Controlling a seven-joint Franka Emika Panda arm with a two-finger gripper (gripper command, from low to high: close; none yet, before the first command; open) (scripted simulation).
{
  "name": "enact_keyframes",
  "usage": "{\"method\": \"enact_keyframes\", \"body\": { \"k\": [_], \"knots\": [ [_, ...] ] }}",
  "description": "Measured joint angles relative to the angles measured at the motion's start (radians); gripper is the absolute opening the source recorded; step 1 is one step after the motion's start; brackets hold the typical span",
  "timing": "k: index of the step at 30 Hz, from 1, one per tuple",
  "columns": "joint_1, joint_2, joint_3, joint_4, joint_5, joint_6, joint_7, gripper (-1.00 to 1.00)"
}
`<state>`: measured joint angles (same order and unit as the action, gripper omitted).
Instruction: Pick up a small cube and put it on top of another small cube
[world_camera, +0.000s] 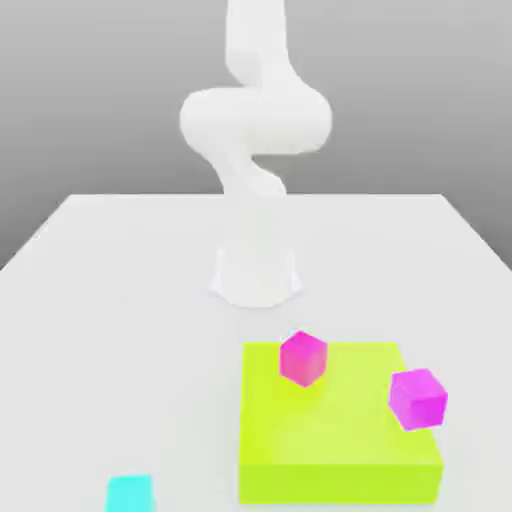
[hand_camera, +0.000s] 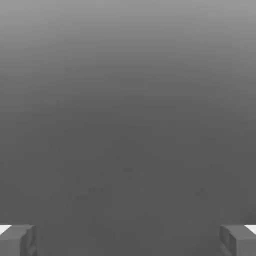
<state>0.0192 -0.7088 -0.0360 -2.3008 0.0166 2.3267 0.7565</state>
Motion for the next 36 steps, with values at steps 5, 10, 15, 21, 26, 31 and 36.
{"method": "enact_keyframes", "body": {
  "k": [5,10,15,21,26,31,36],
  "knots": [
    [0.034,0.187,-0.072,-0.002,0.042,0.055,-0.095,0.00],
    [0.056,0.368,-0.133,-0.003,0.092,0.108,-0.193,0.00],
    [0.061,0.550,-0.176,-0.004,0.146,0.160,-0.295,0.00],
    [0.033,0.767,-0.198,-0.006,0.195,0.224,-0.405,0.00],
    [0.000,0.940,-0.201,-0.010,0.194,0.282,-0.468,0.00],
    [-0.035,1.112,-0.194,-0.001,0.196,0.366,-0.516,0.00],
    [-0.071,1.216,-0.151,0.022,0.233,0.443,-0.546,-1.00]
  ]
}}
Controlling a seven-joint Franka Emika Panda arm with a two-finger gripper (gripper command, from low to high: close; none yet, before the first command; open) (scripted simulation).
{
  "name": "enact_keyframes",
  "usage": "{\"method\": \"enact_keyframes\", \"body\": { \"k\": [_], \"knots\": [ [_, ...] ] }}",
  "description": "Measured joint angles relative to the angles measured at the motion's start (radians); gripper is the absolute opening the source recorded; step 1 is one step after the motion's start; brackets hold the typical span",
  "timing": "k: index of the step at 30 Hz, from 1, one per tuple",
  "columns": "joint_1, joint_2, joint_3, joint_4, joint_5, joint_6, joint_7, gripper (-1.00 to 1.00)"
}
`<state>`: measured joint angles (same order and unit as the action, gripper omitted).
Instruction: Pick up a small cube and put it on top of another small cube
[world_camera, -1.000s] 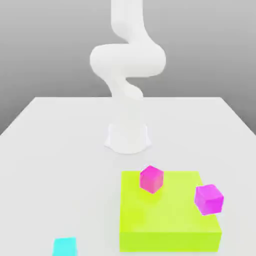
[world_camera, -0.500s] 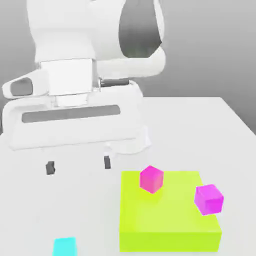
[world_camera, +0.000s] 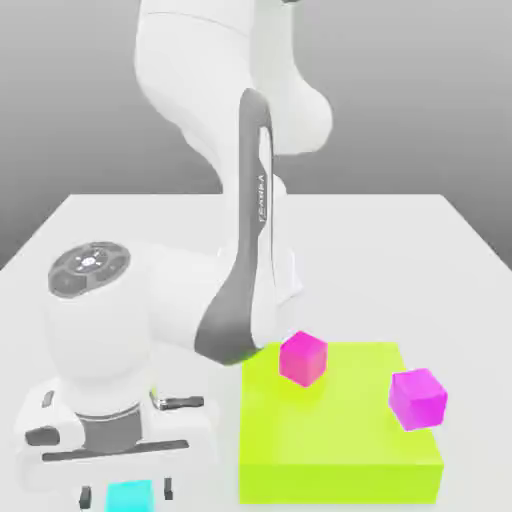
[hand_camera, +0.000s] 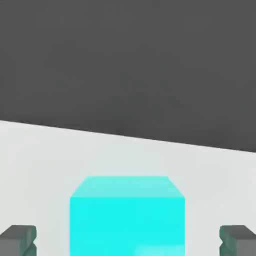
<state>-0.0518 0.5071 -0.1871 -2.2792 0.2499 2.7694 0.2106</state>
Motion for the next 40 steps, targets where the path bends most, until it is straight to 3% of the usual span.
{"method": "enact_keyframes", "body": {
  "k": [5,10,32,36,37,40],
  "knots": [
    [-0.002,0.004,0.002,0.001,0.000,0.002,-0.001,-1.00],
    [0.048,-0.133,-0.042,-0.025,-0.068,-0.111,0.058,-1.00],
    [0.636,-0.061,0.161,0.277,-0.223,-0.333,0.552,-1.00],
    [0.670,0.039,0.167,0.301,-0.227,-0.245,0.578,-1.00],
    [0.672,0.058,0.167,0.303,-0.227,-0.228,0.578,1.00],
    [0.672,0.058,0.167,0.303,-0.227,-0.228,0.578,1.00]
  ]
}}
